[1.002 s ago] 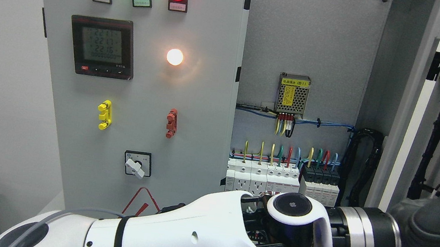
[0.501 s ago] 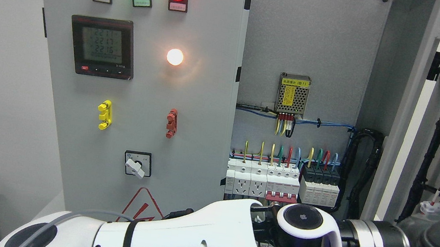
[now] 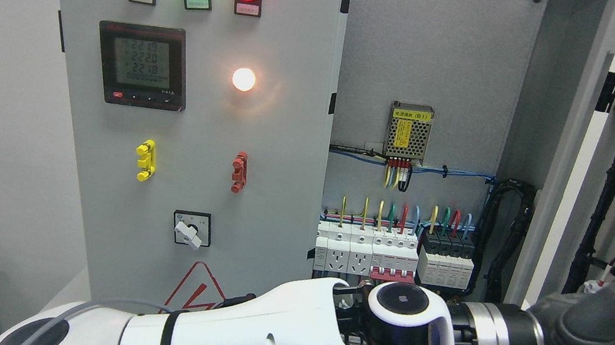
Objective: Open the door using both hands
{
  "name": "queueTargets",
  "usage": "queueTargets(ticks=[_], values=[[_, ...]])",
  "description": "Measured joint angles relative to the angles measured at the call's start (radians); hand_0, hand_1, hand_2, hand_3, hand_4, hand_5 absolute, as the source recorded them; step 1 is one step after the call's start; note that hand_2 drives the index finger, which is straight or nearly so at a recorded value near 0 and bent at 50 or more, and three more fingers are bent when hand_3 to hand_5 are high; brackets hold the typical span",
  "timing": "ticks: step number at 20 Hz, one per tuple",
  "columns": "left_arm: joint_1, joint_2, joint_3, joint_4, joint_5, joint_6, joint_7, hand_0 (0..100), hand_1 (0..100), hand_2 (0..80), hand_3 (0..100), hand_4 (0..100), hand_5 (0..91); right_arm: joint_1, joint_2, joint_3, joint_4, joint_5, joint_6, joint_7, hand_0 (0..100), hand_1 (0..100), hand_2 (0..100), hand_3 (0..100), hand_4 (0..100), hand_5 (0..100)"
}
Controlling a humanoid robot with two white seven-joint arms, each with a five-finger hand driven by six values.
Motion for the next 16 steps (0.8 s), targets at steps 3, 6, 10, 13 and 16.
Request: queueTargets(ticks=[3, 6, 10, 13, 16], values=[[0.045, 0.075, 0.023, -0.022, -0.003, 0.004, -0.051, 0, 0, 0.0, 0, 0, 0.0, 0.0, 0.0, 0.0, 0.0, 0.0, 0.0, 0.0, 38, 0, 0, 0, 0, 0], [0.117, 0.168, 0.052, -0.061, -0.032, 0.004, -0.131, 0, 0, 0.0, 0, 0, 0.0, 0.0, 0.0, 0.0, 0.0, 0.0, 0.0, 0.0, 38, 0, 0, 0, 0, 0], [0.264, 0.3, 0.13, -0.126, -0.096, 0.026, -0.244, 0, 0, 0.0, 0, 0, 0.0, 0.0, 0.0, 0.0, 0.0, 0.0, 0.0, 0.0, 38, 0, 0, 0, 0, 0], [0.39, 0.395, 0.207, -0.17, -0.138, 0.067, -0.334, 0, 0, 0.0, 0, 0, 0.0, 0.0, 0.0, 0.0, 0.0, 0.0, 0.0, 0.0, 38, 0, 0, 0, 0, 0], [0.522, 0.486, 0.299, -0.204, -0.182, 0.085, -0.421, 0, 0, 0.0, 0, 0, 0.0, 0.0, 0.0, 0.0, 0.0, 0.0, 0.0, 0.0, 38, 0, 0, 0, 0, 0]])
